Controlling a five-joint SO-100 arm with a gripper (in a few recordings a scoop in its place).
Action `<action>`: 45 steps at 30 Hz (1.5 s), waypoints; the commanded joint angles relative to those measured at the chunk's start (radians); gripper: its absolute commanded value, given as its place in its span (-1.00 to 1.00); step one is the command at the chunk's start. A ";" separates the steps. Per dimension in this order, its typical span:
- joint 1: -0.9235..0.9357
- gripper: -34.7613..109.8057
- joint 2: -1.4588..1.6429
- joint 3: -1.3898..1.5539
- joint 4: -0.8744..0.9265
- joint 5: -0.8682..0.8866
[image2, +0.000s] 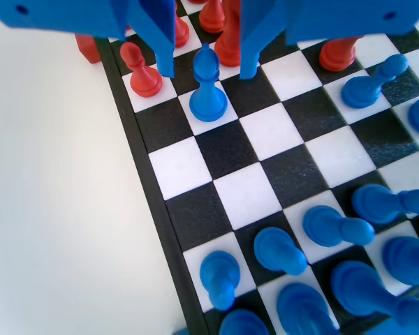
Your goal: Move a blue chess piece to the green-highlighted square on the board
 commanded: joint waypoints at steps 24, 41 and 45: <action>-0.041 -0.45 0.025 0.055 -0.034 -0.041; -0.044 -0.51 0.061 -0.097 0.091 -0.020; -0.075 -0.51 0.091 -0.135 0.146 0.005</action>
